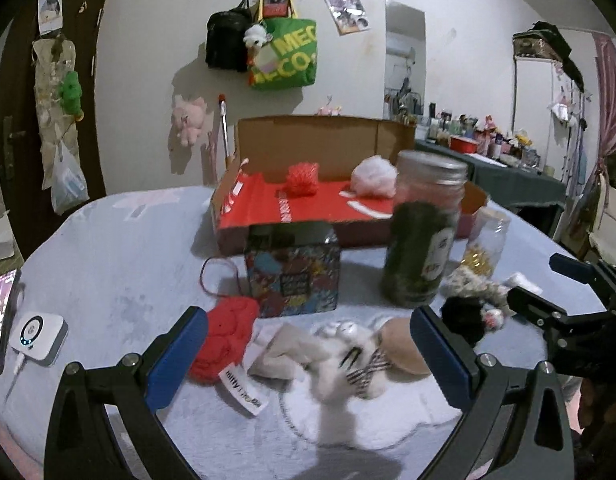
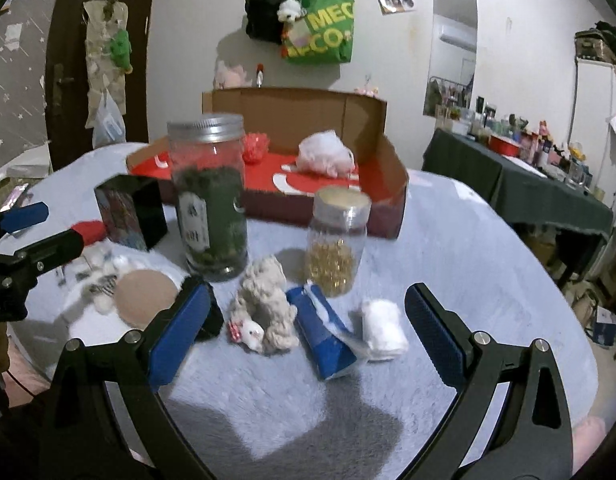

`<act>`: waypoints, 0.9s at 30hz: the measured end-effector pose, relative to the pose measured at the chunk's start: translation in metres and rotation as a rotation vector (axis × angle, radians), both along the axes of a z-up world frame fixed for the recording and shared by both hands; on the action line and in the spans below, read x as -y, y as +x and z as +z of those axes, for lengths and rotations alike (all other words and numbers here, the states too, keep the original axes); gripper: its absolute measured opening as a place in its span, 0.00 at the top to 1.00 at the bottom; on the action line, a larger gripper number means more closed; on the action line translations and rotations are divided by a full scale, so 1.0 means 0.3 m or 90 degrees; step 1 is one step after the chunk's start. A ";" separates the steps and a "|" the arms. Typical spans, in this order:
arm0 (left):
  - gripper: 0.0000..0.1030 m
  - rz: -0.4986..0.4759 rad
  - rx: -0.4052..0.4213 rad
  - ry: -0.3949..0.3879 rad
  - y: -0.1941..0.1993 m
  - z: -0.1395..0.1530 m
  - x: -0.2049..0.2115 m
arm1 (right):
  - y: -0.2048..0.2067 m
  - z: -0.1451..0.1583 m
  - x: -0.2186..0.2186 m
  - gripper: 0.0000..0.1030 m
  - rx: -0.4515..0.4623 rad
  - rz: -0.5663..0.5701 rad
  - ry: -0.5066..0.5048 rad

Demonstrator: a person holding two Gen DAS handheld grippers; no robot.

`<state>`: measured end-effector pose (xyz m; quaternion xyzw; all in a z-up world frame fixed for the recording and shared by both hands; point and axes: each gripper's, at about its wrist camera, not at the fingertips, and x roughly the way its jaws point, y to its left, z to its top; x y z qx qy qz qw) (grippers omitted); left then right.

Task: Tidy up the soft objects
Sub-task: 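Withdraw both tools from the box back toward the remaining items, then grasp the red knitted cloth with the left tool while the right grasps the cream rope toy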

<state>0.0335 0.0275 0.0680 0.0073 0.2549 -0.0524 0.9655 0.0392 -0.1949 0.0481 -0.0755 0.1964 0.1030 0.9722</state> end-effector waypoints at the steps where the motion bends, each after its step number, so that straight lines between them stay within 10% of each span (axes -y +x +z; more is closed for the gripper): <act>1: 0.00 0.002 -0.004 -0.001 0.004 -0.004 -0.007 | 0.007 -0.008 0.002 0.03 -0.006 0.000 0.000; 20: 0.10 0.041 -0.080 0.013 0.101 -0.040 -0.202 | 0.068 -0.037 0.001 0.04 -0.026 0.020 -0.030; 25: 0.24 0.032 -0.111 0.009 0.134 -0.065 -0.228 | 0.087 -0.041 -0.002 0.25 -0.034 0.037 -0.039; 27: 0.47 0.019 -0.132 -0.008 0.148 -0.080 -0.241 | 0.097 -0.047 -0.002 0.46 -0.043 0.048 -0.034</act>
